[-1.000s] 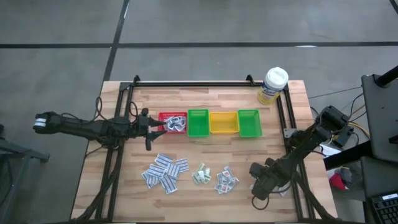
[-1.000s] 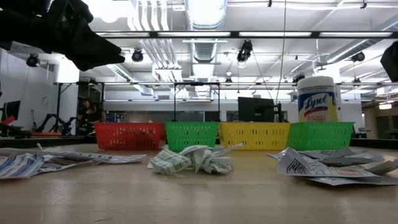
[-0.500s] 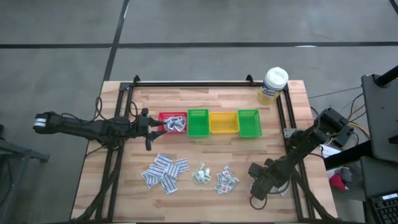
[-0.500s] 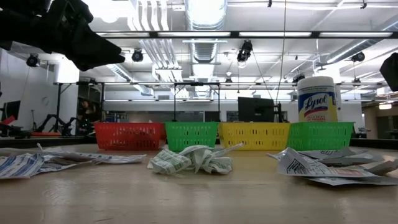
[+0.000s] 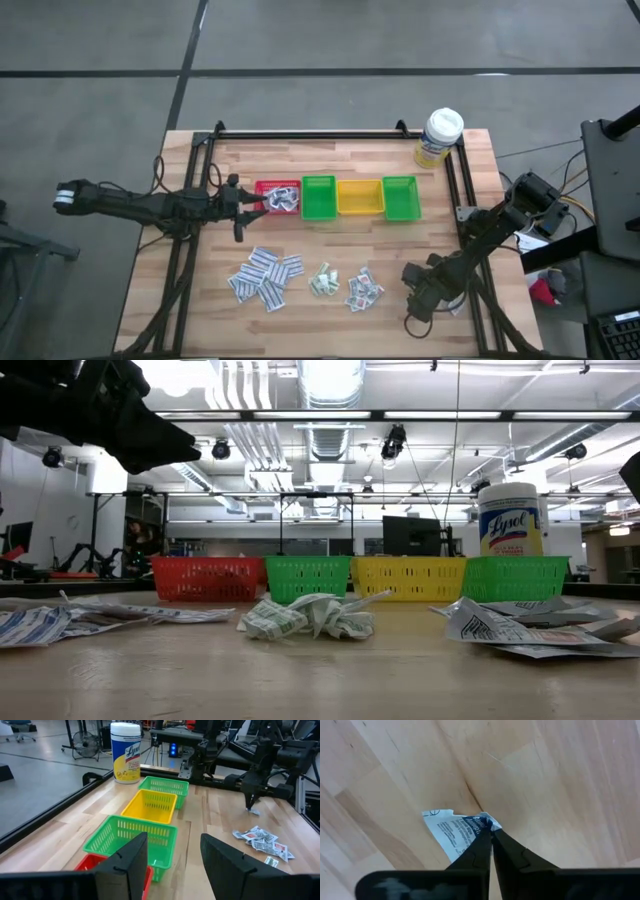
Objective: Pick & Place First Aid Supplies
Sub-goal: Put the alcohol pad into the red basket
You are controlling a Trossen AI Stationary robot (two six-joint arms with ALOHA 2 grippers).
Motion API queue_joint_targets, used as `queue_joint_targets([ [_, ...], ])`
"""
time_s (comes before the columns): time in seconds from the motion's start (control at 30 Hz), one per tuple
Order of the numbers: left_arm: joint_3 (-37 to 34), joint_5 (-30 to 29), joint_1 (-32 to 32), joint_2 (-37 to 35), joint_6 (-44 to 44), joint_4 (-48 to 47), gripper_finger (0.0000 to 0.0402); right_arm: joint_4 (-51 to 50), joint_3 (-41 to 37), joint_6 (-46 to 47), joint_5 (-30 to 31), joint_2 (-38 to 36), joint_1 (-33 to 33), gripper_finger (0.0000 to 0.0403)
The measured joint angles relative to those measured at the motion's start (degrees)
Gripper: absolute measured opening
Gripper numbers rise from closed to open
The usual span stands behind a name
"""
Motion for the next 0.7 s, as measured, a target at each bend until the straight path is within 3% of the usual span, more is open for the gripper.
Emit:
queue_joint_targets([
  [0.13, 0.0, 0.9, 0.0, 0.0, -1.4, 0.7, 0.0177, -0.7, 0.0, -0.6, 2.0, 0.0, 0.0, 0.0009],
  [0.27, 0.0, 3.4, 0.0, 0.2, -2.1, 2.8, 0.0177, -1.1, 0.7, -2.6, 9.3, -0.2, 0.0, 0.0008],
  [0.47, 0.0, 8.8, 0.0, 3.0, -3.6, 10.5, 0.0177, -1.0, 3.9, -9.2, 28.2, -0.4, 0.0, 0.0008],
  [0.7, 0.0, 9.8, -0.9, 11.0, -4.5, 20.0, 0.0177, -0.8, 8.2, -19.5, 52.9, -0.5, -1.4, 0.0008],
])
